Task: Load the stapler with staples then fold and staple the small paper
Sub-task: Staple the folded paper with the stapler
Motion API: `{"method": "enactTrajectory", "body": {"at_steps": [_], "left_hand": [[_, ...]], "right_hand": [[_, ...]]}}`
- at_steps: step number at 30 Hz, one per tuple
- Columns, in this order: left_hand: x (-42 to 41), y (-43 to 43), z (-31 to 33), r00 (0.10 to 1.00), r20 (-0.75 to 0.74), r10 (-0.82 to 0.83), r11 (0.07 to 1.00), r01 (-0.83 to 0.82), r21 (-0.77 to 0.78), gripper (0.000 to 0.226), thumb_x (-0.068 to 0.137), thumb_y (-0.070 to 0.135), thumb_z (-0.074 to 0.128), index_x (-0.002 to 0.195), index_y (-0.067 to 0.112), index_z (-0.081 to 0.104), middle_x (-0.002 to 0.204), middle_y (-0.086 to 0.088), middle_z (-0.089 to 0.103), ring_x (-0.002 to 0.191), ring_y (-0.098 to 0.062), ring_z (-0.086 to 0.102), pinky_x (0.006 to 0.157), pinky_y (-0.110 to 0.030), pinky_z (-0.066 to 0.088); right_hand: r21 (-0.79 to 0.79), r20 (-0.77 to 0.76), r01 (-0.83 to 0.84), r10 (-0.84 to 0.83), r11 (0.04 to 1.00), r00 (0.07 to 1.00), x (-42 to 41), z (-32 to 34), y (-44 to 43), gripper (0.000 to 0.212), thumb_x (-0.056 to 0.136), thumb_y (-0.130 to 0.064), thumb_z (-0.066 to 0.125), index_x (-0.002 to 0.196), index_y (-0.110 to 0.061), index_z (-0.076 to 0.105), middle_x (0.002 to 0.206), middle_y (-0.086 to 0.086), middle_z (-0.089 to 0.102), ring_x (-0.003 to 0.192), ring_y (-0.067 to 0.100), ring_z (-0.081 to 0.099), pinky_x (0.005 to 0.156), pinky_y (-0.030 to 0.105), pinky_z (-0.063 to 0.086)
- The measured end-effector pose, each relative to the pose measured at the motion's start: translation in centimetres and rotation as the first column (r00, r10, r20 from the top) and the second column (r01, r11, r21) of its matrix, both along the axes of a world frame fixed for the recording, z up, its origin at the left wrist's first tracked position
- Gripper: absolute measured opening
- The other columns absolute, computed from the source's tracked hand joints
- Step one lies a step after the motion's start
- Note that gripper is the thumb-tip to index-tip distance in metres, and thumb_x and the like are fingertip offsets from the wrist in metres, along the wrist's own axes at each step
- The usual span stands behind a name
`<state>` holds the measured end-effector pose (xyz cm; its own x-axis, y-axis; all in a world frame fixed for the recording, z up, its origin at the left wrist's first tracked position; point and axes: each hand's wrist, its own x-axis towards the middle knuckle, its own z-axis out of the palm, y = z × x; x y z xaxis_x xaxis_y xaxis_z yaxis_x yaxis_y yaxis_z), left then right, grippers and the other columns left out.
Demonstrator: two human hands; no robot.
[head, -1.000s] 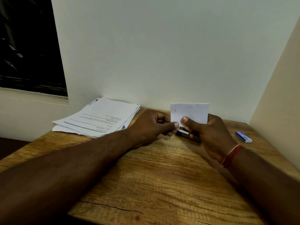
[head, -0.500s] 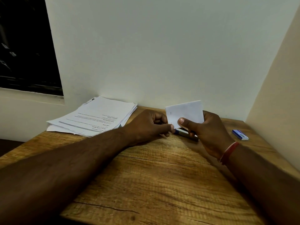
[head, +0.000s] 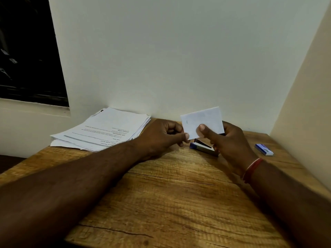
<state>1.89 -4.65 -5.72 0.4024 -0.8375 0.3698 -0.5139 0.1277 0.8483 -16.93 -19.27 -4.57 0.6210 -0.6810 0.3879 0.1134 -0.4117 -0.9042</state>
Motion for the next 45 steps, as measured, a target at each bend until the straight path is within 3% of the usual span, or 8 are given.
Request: {"method": "enactTrajectory", "body": {"at_steps": [4,6,12,16,18,21,31,45], "left_hand": [[0.2,0.0,0.0,0.998,-0.029,0.053,0.998,-0.053,-0.032,0.018,0.100,0.024,0.084,0.097,0.006,0.083,0.095,-0.001,0.088,0.090,-0.020,0.083,0.094,-0.027,0.060],[0.4,0.1,0.1,0.994,-0.093,0.063,0.996,-0.069,-0.064,0.018,0.100,0.020,0.085,0.096,0.003,0.083,0.096,-0.005,0.087,0.086,-0.017,0.080,0.093,-0.024,0.059],[0.7,0.1,0.3,0.967,-0.245,0.077,0.989,-0.104,-0.101,0.015,0.096,0.020,0.089,0.083,0.014,0.082,0.085,-0.011,0.082,0.083,-0.010,0.074,0.096,-0.031,0.058],[1.0,-0.4,0.1,0.931,-0.364,0.029,0.989,-0.079,-0.125,0.015,0.093,0.021,0.091,0.081,0.018,0.084,0.085,-0.003,0.073,0.086,-0.016,0.065,0.094,-0.037,0.056],[0.9,-0.5,0.1,0.924,-0.383,0.007,0.989,-0.064,-0.135,0.016,0.095,0.020,0.090,0.081,0.017,0.082,0.082,-0.002,0.068,0.083,-0.017,0.060,0.090,-0.036,0.054],[0.7,-0.3,0.1,0.932,-0.363,-0.002,0.988,-0.054,-0.143,0.018,0.097,0.019,0.088,0.081,0.014,0.079,0.076,0.006,0.070,0.073,-0.007,0.065,0.085,-0.031,0.053],[0.7,-0.4,-0.2,0.985,-0.097,0.140,0.965,-0.158,-0.211,0.017,0.093,0.020,0.092,0.081,0.017,0.081,0.082,0.006,0.077,0.071,-0.001,0.067,0.070,-0.013,0.050],[-0.2,-0.2,0.1,0.970,-0.154,0.188,0.964,-0.212,-0.159,0.012,0.092,0.024,0.093,0.091,0.015,0.086,0.086,-0.002,0.086,0.089,-0.021,0.084,0.091,-0.036,0.065]], "right_hand": [[-0.137,-0.144,0.118,-0.138,0.984,0.980,-0.3,0.1,-1.2,0.046,0.082,-0.062,0.085,0.111,-0.028,0.077,0.104,-0.002,0.080,0.097,0.015,0.074,0.083,0.036,0.063],[-0.213,-0.306,0.102,-0.166,0.972,0.938,-0.5,-0.3,-1.4,0.051,0.077,-0.063,0.089,0.113,-0.029,0.074,0.105,-0.005,0.075,0.096,0.013,0.069,0.079,0.032,0.059],[-0.438,-0.564,0.002,-0.276,0.899,0.778,0.0,-1.7,-2.3,0.016,0.089,-0.044,0.088,0.095,-0.031,0.081,0.103,-0.012,0.075,0.101,0.010,0.066,0.077,0.028,0.050],[-0.081,-0.387,-0.047,0.012,0.996,0.922,0.2,-1.6,-1.2,0.013,0.103,-0.030,0.076,0.102,-0.017,0.077,0.086,0.008,0.078,0.069,0.009,0.067,0.056,0.021,0.052],[0.065,-0.254,-0.085,0.099,0.994,0.962,0.3,-1.5,-0.6,0.017,0.107,-0.027,0.069,0.111,-0.012,0.075,0.091,0.010,0.079,0.073,0.013,0.068,0.058,0.019,0.054],[0.081,-0.188,-0.153,0.166,0.985,0.968,0.3,-1.3,0.0,0.019,0.107,-0.026,0.068,0.118,-0.011,0.074,0.103,0.007,0.083,0.089,0.015,0.075,0.073,0.022,0.061],[0.087,-0.078,-0.270,0.276,0.959,0.958,0.5,-1.7,0.5,0.019,0.103,-0.007,0.072,0.122,-0.005,0.071,0.112,0.014,0.081,0.098,0.028,0.079,0.074,0.041,0.066],[0.005,-0.083,-0.230,0.230,0.973,0.970,0.3,-1.7,0.4,0.022,0.100,-0.008,0.075,0.123,-0.010,0.072,0.115,0.010,0.081,0.101,0.029,0.081,0.076,0.041,0.069]]}}
